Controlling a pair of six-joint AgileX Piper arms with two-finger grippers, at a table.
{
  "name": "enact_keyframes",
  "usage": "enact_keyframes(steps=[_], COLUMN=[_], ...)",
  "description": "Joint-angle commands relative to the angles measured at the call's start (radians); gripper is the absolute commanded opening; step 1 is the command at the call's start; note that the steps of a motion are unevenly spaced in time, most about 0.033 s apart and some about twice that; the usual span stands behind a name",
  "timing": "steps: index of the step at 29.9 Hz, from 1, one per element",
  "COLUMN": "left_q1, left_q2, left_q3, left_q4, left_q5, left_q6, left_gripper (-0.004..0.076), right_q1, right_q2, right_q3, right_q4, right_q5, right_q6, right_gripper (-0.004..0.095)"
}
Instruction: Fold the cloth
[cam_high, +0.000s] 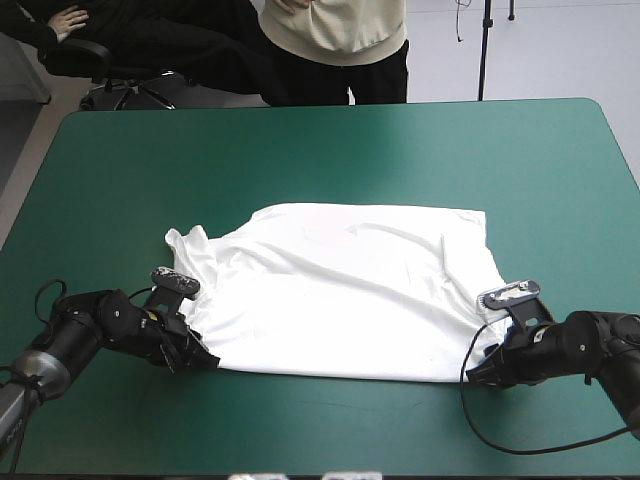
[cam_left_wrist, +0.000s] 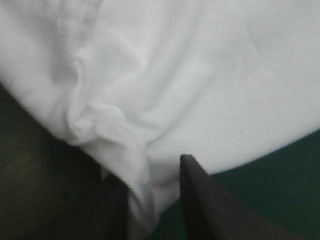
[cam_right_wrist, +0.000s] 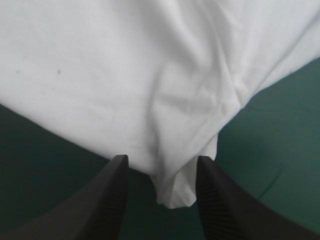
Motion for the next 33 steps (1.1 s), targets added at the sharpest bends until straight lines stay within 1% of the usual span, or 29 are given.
enact_keyframes(steps=[1, 3, 6, 9, 12, 17, 20, 22, 28, 33], left_q1=[-0.003, -0.003, -0.001, 0.001, 0.041, 0.166, 0.215, 0.238, 0.258, 0.258], left_q2=[-0.041, -0.069, -0.116, -0.133, -0.103, -0.004, 0.069, 0.114, 0.241, 0.352], left_q3=[-0.056, -0.109, -0.203, -0.293, -0.365, -0.376, -0.376, -0.376, -0.378, -0.378], left_q4=[-0.082, -0.097, -0.102, -0.065, -0.01, -0.006, -0.012, -0.012, -0.051, -0.107], left_q5=[-0.021, -0.042, -0.117, -0.179, -0.144, -0.084, -0.087, -0.116, -0.259, -0.34], left_q6=[0.013, -0.014, -0.088, -0.2, -0.277, -0.282, -0.263, -0.265, -0.267, -0.272], left_gripper=[0.037, 0.0392, 0.0391, 0.0391, 0.0391, 0.0391, 0.0391, 0.0391, 0.0391, 0.0391], right_q1=[0.0, -0.002, -0.002, -0.002, -0.002, -0.002, -0.002, -0.002, -0.002, -0.002], right_q2=[-0.076, -0.133, -0.176, -0.179, -0.17, -0.168, -0.168, -0.168, -0.168, -0.168], right_q3=[-0.088, -0.169, -0.279, -0.375, -0.428, -0.432, -0.432, -0.432, -0.432, -0.432], right_q4=[0.006, -0.015, -0.048, -0.073, -0.069, -0.069, -0.069, -0.069, -0.063, -0.058], right_q5=[-0.086, -0.135, -0.191, -0.172, -0.133, -0.086, -0.082, -0.082, -0.07, -0.059], right_q6=[-0.007, 0.037, 0.093, 0.122, 0.122, 0.122, 0.122, 0.122, 0.12, 0.12], right_gripper=[0.0513, 0.0513, 0.0513, 0.0514, 0.0513, 0.0511, 0.0511, 0.0511, 0.0509, 0.0509])
